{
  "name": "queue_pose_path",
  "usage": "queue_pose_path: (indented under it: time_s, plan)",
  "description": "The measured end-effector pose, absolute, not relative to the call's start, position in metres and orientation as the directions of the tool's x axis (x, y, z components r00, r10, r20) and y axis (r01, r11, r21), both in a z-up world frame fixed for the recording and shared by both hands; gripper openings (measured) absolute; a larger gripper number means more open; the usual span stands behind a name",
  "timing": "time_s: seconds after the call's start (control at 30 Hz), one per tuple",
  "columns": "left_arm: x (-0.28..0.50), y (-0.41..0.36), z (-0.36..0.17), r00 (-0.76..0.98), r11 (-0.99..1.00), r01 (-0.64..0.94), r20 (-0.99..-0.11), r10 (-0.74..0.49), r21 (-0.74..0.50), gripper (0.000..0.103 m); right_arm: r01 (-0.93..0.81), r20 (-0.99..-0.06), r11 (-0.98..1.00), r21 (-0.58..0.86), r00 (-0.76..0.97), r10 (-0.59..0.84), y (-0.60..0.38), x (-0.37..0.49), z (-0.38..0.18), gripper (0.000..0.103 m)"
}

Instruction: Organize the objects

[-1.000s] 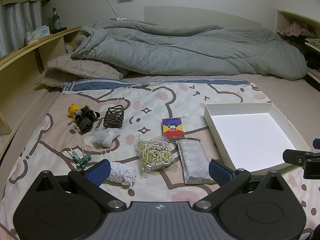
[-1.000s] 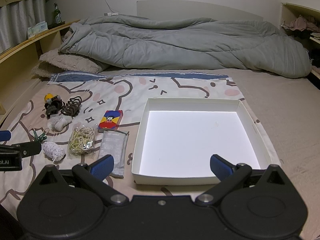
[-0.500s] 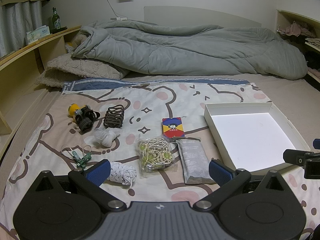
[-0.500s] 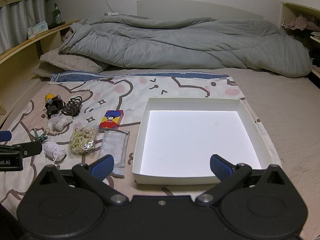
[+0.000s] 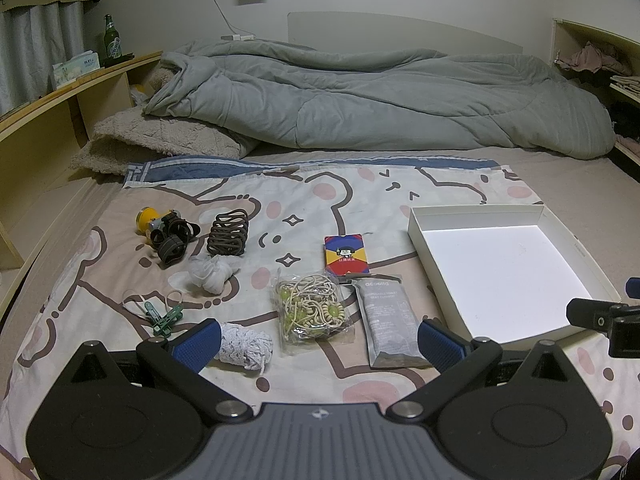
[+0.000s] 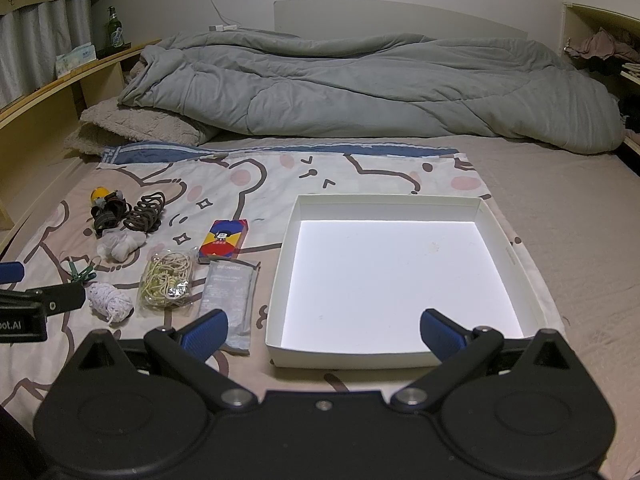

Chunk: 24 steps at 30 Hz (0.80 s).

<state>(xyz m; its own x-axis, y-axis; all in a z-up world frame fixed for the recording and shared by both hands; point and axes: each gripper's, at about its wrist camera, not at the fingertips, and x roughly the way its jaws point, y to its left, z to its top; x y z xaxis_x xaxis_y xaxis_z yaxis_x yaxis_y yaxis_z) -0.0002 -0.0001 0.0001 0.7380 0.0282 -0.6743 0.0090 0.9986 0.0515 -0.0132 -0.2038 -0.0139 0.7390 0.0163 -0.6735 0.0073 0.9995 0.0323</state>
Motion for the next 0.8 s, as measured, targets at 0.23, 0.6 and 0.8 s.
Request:
queue_pose_path:
  time_s: [0.23,0.6,0.8]
  plan:
    - [-0.0002,-0.0002,0.0001,0.738,0.999,0.01,-0.674,0.027,0.051,0.103,0.008,-0.674,0.999,0.033,0.739,0.016,-0.2007,-0.0147,-0.0143,0.103]
    - [-0.0003,-0.0002,0.0002,0.738,0.999,0.011,-0.675,0.027,0.052,0.103,0.008,-0.675,0.999,0.035,0.738,0.018,-0.2021,-0.0141,-0.0142,0.103]
    - [-0.0001,-0.0002,0.0001,0.738,0.999,0.012,-0.675,0.026,0.051,0.103,0.008,-0.675,0.999,0.036,0.737,0.019,-0.2026,-0.0138,-0.0144,0.103]
